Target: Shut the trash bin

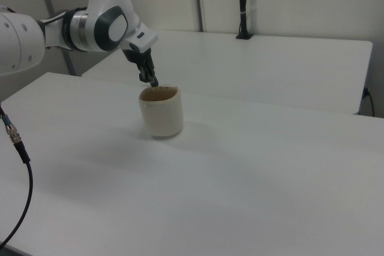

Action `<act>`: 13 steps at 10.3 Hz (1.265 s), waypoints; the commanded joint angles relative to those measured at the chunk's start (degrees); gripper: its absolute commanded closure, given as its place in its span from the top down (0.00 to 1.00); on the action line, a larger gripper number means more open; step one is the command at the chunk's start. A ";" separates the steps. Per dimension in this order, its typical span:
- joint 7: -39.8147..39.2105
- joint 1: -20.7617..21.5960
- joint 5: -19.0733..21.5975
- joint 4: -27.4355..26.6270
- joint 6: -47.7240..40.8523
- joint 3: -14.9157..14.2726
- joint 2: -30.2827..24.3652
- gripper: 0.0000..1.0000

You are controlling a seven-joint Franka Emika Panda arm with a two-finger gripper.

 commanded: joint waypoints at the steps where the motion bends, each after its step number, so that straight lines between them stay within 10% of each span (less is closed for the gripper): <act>1: -1.07 0.35 -1.19 -1.15 -0.12 -0.19 0.08 0.00; 13: -1.16 0.26 -3.13 -4.93 0.23 0.25 2.81 0.00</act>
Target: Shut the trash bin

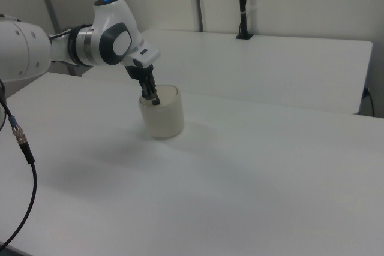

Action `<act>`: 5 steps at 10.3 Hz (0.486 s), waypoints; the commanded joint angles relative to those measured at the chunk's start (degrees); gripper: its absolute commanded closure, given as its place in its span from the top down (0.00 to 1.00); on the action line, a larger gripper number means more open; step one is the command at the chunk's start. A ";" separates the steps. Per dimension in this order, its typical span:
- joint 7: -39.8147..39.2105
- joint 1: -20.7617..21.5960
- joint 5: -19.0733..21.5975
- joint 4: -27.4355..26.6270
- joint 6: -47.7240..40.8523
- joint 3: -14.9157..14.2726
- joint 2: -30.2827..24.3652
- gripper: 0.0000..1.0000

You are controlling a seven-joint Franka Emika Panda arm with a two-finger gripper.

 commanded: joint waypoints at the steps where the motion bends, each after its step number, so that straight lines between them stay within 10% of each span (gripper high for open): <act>1: -0.90 -0.15 -0.52 -1.31 -0.03 0.17 -0.40 0.00; 5: -0.99 -0.68 -0.43 0.01 -1.18 0.43 -4.10 0.00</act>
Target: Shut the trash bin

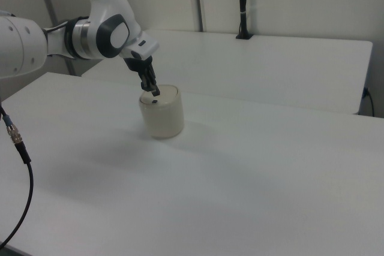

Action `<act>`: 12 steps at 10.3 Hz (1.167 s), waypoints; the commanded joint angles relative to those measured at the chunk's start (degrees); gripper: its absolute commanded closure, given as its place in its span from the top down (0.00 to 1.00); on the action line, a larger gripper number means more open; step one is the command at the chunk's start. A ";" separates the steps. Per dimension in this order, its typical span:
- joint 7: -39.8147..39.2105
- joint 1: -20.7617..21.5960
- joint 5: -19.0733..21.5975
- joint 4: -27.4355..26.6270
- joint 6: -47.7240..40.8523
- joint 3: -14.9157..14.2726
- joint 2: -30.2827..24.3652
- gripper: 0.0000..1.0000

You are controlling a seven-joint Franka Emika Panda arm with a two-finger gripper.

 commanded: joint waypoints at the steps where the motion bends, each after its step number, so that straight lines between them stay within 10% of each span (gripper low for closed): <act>1: -1.66 -0.58 -0.43 -0.93 -2.22 0.43 -4.00 0.00; 6: -19.20 -3.39 2.74 -3.29 -19.08 0.52 -17.18 0.01; 10: -33.78 -5.67 6.06 -4.79 -30.50 0.61 -22.12 1.00; 12: -44.34 -5.85 6.25 -4.53 -36.14 0.70 -23.34 1.00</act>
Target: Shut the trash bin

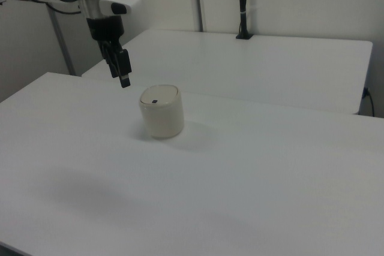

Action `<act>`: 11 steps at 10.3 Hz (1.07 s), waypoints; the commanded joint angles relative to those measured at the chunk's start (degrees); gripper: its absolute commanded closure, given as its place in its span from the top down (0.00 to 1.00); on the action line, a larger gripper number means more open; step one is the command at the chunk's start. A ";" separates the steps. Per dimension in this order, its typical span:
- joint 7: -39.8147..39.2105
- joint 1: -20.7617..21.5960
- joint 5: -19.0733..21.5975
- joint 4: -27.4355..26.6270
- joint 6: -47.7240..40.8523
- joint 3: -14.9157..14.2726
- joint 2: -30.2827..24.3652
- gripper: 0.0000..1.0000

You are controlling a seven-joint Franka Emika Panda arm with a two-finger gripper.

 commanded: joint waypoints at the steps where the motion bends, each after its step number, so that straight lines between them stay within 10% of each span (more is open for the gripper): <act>1: -12.60 -1.16 0.56 -1.89 -3.52 1.27 -2.84 1.00; 4: -24.32 -2.39 0.38 -1.71 2.69 1.28 -2.49 1.00; 11: -24.60 -4.07 0.82 -1.89 7.38 -0.39 -2.40 1.00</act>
